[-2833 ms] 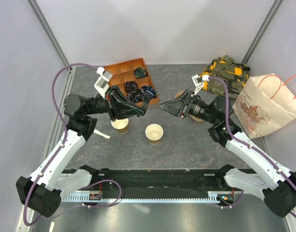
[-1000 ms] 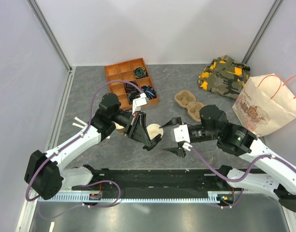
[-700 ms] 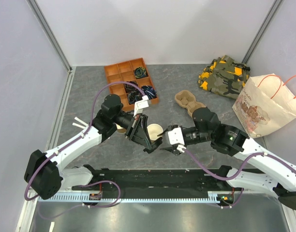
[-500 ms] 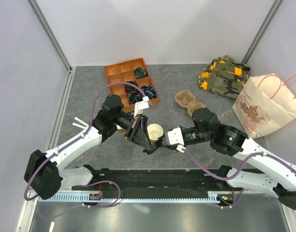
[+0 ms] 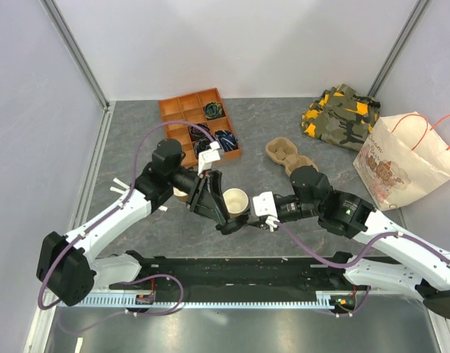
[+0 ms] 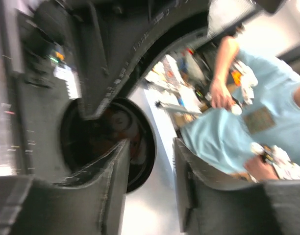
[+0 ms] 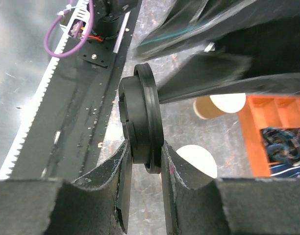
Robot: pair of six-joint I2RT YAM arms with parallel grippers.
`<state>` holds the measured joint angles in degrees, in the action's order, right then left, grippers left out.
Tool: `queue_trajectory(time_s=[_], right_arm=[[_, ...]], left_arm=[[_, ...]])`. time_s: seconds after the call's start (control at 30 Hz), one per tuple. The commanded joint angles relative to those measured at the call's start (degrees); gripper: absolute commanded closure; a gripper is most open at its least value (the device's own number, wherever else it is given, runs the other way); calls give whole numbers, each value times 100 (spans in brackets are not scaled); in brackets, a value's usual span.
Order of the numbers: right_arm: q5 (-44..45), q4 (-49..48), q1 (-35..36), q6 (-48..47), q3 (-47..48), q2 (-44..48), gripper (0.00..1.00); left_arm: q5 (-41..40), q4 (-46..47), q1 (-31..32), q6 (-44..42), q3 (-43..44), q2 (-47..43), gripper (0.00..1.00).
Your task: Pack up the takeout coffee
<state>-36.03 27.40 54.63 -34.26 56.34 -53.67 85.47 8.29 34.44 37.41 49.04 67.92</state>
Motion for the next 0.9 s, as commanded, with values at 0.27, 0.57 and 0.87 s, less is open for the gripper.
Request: queue_trajectory(time_s=[0.27,0.57,0.87], right_arm=[[-1774,-234,-1767,2772,-325,-802,87],[-3226,-1050,-2308,4506,-88,-2130,86],[-3138,-1755,-2527,5350,-176,-2806,85]], left_arm=[[-1137,-590,-2186,-568,-17,-1141,41],[-1647,-1233,-1853,-664,-799,-974,37],[-2404,-2323,-1493,-1640,-492,-438,30]])
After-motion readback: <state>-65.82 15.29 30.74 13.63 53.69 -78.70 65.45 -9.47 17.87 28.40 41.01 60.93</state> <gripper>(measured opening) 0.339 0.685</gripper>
